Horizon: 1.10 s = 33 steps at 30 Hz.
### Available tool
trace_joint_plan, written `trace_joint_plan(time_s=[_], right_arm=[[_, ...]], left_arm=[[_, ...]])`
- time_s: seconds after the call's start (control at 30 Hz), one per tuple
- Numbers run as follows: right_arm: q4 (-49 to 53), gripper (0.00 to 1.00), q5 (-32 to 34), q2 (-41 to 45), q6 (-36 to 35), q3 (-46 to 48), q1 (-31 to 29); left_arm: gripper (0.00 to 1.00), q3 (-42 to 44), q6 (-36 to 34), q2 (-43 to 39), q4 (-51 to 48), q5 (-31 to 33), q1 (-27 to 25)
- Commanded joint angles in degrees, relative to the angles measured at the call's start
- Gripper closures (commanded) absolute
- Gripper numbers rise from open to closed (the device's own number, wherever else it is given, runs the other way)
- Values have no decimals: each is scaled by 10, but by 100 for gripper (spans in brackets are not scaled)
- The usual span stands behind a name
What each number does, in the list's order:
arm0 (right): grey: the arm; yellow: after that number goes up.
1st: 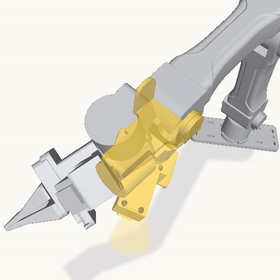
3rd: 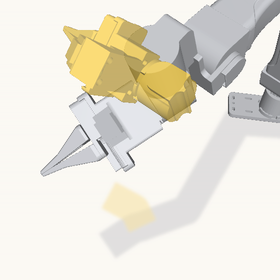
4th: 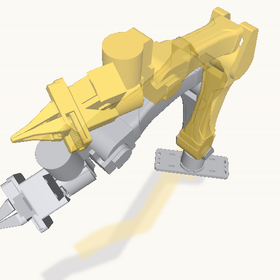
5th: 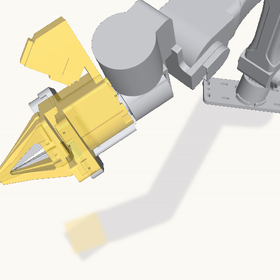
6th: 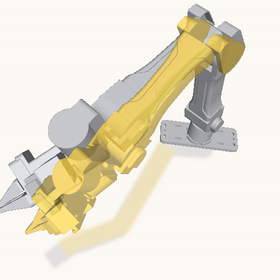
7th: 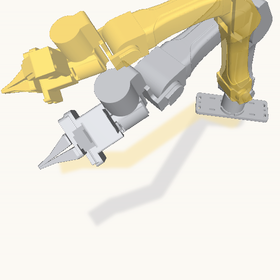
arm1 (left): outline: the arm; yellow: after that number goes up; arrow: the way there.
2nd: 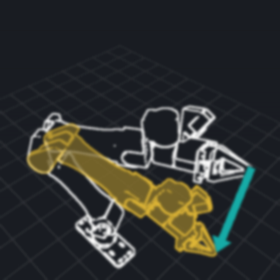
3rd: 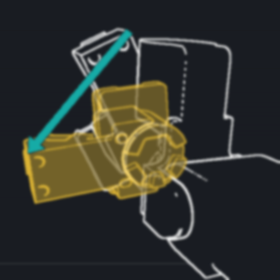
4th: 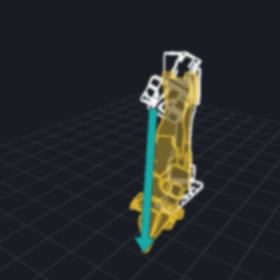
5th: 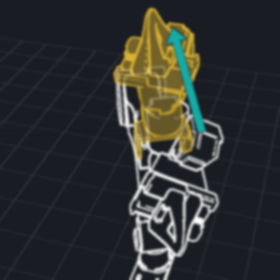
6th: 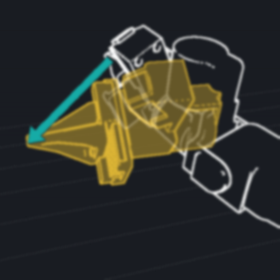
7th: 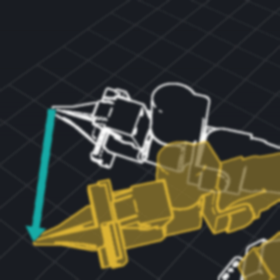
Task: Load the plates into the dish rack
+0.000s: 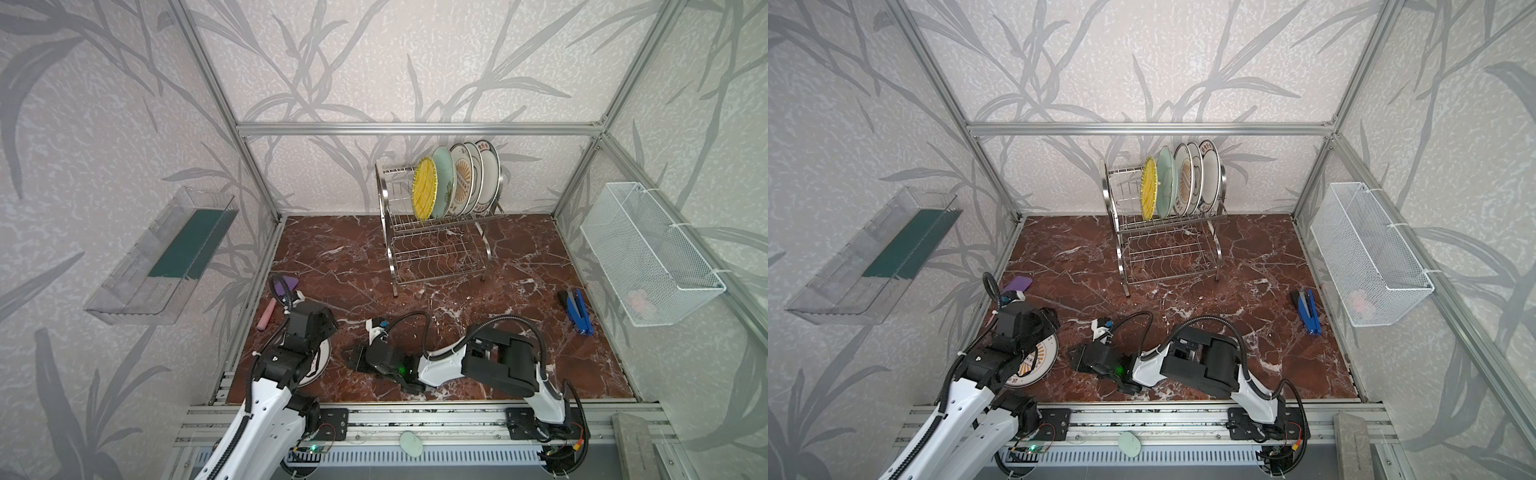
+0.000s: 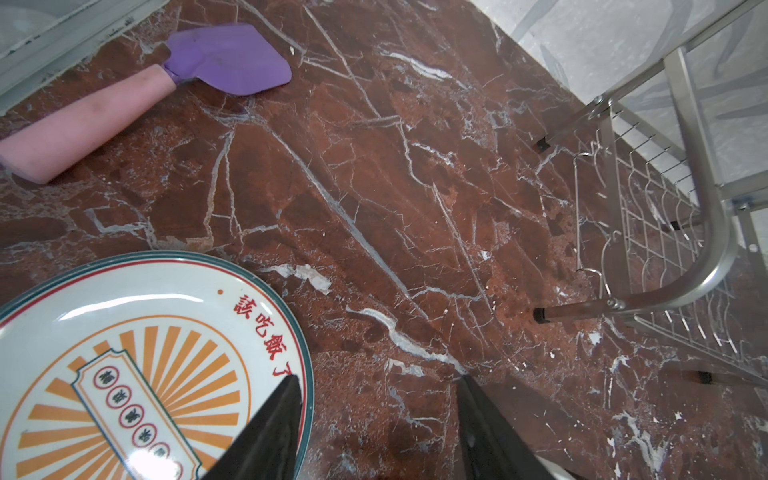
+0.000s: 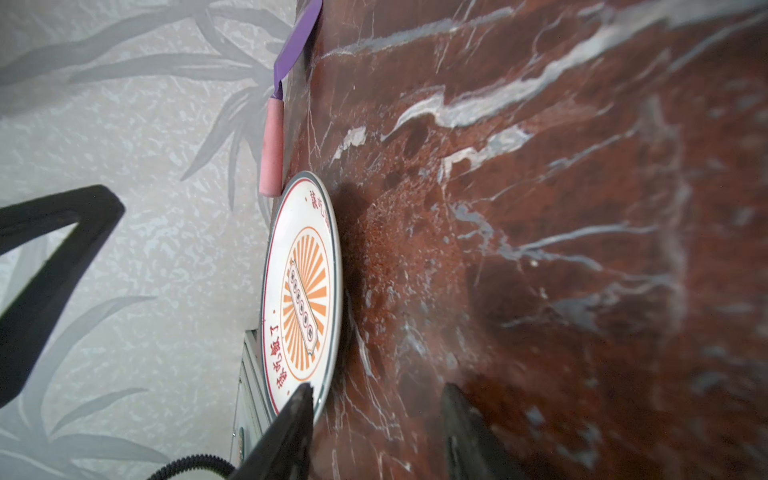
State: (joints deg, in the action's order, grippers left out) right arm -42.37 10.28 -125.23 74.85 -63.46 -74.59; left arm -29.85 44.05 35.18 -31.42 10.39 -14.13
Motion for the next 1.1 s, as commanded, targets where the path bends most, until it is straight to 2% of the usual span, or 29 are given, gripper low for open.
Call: trace_joint_plan(time_s=[0.0, 0.13, 0.6, 1.07], right_arm=[[-7, 53, 18, -25, 33, -30, -2], [15, 56, 13, -50, 43, -59, -2], [40, 61, -20, -111, 73, -118, 5], [56, 72, -29, -137, 78, -153, 18]], left_arm=[[42, -23, -2, -8, -8, -1, 4], [42, -29, -4, -15, -12, -1, 5], [41, -35, -16, -18, -13, -6, 9], [42, -30, -20, -24, -10, -19, 10]])
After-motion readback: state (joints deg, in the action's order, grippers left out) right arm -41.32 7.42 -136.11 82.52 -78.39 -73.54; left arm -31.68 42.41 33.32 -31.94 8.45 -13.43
